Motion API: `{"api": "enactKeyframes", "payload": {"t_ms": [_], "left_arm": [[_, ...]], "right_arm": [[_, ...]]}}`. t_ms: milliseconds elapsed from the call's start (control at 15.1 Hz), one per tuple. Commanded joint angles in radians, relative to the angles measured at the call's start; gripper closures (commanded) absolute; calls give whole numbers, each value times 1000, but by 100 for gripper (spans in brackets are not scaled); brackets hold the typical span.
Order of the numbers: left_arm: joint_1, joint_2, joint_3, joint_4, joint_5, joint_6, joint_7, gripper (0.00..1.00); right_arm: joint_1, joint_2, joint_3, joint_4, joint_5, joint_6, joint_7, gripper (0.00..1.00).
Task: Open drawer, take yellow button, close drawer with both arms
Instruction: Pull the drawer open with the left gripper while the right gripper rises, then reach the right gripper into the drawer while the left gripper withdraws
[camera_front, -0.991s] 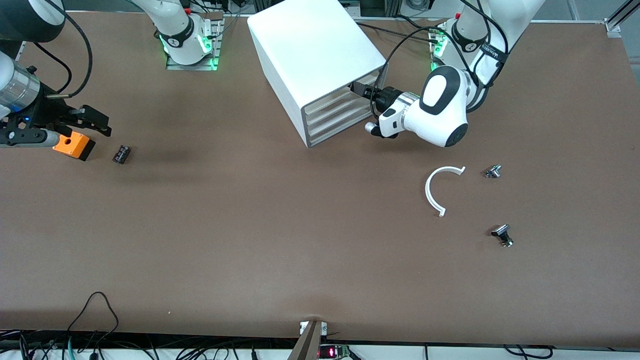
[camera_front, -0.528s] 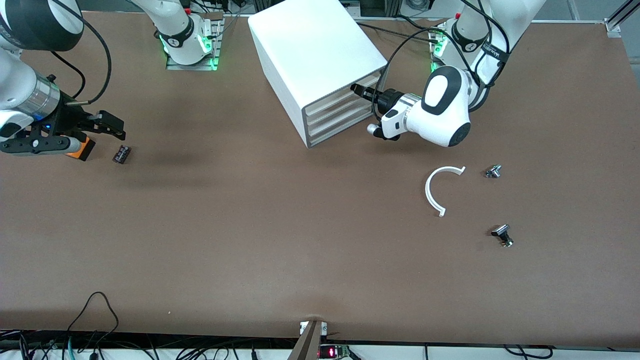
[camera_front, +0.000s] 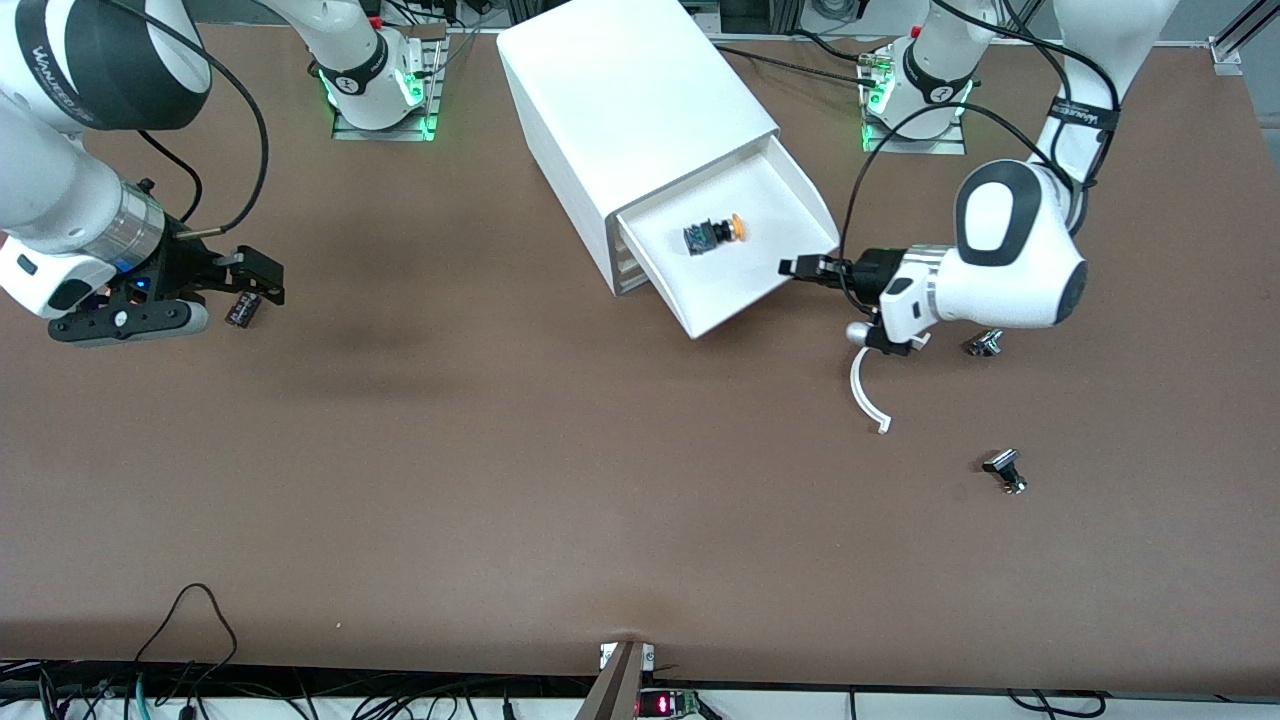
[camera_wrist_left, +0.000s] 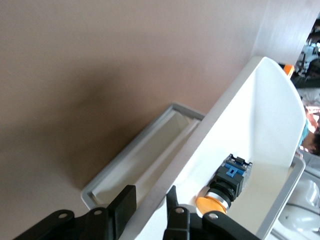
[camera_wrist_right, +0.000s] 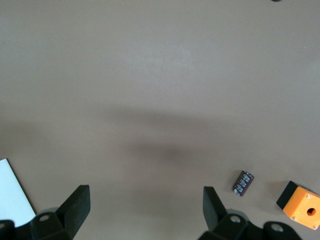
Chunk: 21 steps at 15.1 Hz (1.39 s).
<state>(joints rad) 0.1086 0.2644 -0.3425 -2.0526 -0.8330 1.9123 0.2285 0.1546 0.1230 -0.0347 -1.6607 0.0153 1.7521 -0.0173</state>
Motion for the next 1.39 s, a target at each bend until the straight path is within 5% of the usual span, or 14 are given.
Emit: {"api": "enactKeyframes", "payload": {"t_ms": [0, 396, 594, 726, 991, 1321], "left_arm": [[-12, 13, 2, 20, 28, 34, -12, 1], [-10, 9, 20, 95, 54, 60, -17, 0], [26, -20, 51, 190, 207, 60, -18, 0], [37, -46, 57, 241, 267, 60, -20, 0], [106, -108, 85, 281, 285, 41, -15, 0], [106, -157, 119, 455, 664, -234, -34, 0]], "right_arm": [[22, 32, -4, 38, 9, -7, -3, 0], [163, 116, -4, 152, 15, 49, 0, 0], [246, 177, 27, 232, 44, 124, -24, 0], [285, 251, 85, 319, 97, 194, -32, 0], [420, 404, 91, 517, 94, 202, -33, 0], [535, 501, 84, 604, 72, 240, -279, 0]]}}
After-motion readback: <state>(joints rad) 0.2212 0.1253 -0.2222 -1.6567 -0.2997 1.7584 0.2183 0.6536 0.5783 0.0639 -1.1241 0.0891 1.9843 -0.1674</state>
